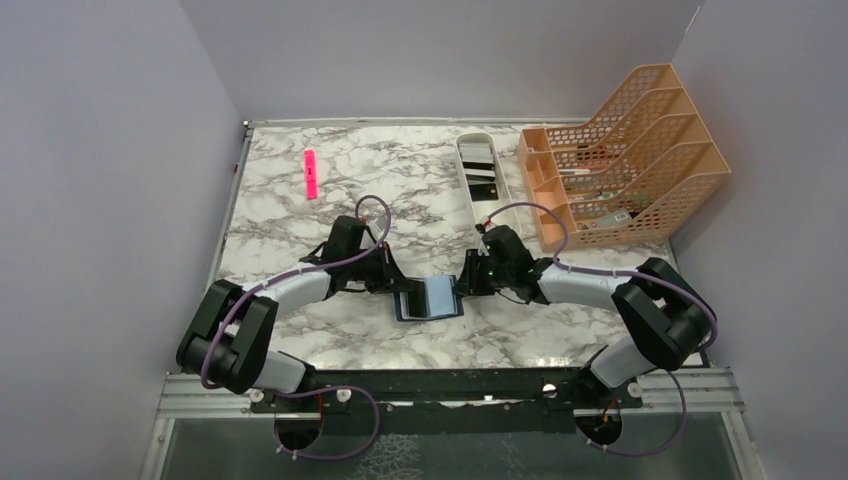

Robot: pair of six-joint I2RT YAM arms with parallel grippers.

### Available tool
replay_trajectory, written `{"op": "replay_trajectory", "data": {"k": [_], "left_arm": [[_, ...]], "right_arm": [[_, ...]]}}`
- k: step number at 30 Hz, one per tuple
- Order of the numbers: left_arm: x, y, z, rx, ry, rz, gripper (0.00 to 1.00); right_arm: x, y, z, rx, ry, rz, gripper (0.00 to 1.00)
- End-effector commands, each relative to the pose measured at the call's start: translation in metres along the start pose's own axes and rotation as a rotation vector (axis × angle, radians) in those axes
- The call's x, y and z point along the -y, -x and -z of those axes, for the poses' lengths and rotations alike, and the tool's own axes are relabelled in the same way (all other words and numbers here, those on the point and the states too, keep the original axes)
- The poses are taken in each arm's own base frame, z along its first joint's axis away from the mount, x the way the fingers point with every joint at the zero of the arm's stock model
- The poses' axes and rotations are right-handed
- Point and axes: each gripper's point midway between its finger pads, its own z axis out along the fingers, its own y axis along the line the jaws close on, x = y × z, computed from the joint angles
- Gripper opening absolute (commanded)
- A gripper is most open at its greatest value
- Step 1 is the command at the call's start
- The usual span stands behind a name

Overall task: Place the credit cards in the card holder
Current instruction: Insert the credit card into the card holder.

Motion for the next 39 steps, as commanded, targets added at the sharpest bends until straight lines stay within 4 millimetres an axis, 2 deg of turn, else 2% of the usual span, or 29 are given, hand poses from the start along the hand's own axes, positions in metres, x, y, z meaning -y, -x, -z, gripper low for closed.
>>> {"op": "replay_trajectory", "data": {"k": [1, 8, 13, 17, 20, 24, 27, 39], "left_arm": [[0.004, 0.005, 0.002, 0.025, -0.044, -0.029, 0.00], [0.011, 0.006, 0.005, 0.036, -0.091, -0.010, 0.00], [0.010, 0.009, 0.006, 0.056, -0.082, 0.010, 0.00], [0.007, 0.006, 0.003, 0.047, -0.084, 0.030, 0.00], [0.008, 0.006, 0.003, 0.050, -0.094, 0.050, 0.00], [0.009, 0.007, 0.003, 0.055, -0.099, 0.058, 0.00], [0.007, 0.007, 0.001, 0.053, -0.098, 0.064, 0.00], [0.004, 0.005, 0.001, 0.045, -0.081, 0.063, 0.00]], "right_arm": [[0.021, -0.015, -0.006, -0.037, -0.087, 0.017, 0.29], [0.023, -0.022, -0.009, -0.051, -0.074, 0.007, 0.29], [0.024, -0.021, -0.004, -0.043, -0.091, 0.009, 0.29], [0.007, -0.005, 0.011, 0.000, -0.044, 0.018, 0.37], [-0.007, 0.007, 0.024, 0.041, 0.004, 0.025, 0.38], [-0.023, 0.012, 0.032, 0.058, 0.059, 0.030, 0.40], [-0.029, 0.012, 0.030, 0.053, 0.061, 0.040, 0.41], [-0.035, -0.003, 0.010, -0.006, 0.038, 0.067, 0.34]]}}
